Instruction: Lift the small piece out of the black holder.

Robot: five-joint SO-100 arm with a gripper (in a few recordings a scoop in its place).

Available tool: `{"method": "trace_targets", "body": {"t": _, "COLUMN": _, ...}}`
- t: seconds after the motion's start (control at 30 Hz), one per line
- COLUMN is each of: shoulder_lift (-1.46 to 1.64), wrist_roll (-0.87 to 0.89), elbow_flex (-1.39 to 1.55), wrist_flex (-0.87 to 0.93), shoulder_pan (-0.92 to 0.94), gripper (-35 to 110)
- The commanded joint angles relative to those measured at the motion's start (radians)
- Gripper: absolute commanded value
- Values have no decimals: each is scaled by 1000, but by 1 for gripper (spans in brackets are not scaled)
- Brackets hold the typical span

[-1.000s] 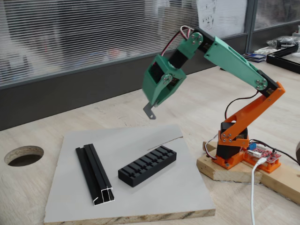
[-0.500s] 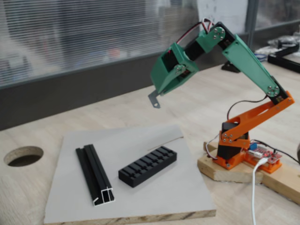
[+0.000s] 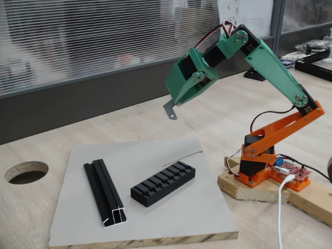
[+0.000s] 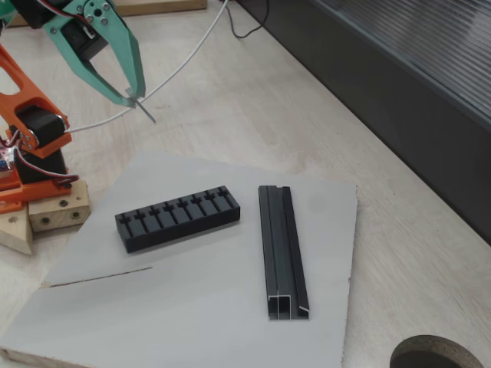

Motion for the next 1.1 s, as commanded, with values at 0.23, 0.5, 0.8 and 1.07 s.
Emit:
{"method": "trace_targets", "body": {"t": 0.23, "shoulder_lift": 67, "wrist_roll": -8, "elbow_flex": -11, "wrist_flex": 3, "shoulder_pan": 75, "gripper": 2}}
{"method": "trace_targets", "body": {"t": 0.5, "shoulder_lift": 67, "wrist_roll": -8, "elbow_flex": -9, "wrist_flex": 3, "shoulder_pan": 75, "gripper": 2}}
{"method": "trace_targets", "body": {"t": 0.8, "shoulder_lift": 67, "wrist_roll": -8, "elbow_flex": -9, "wrist_flex": 3, "shoulder_pan": 75, "gripper": 2}}
{"method": "trace_targets", "body": {"t": 1.07, "shoulder_lift": 67, "wrist_roll": -8, "elbow_flex": -9, "wrist_flex": 3, "shoulder_pan": 74, "gripper": 2}}
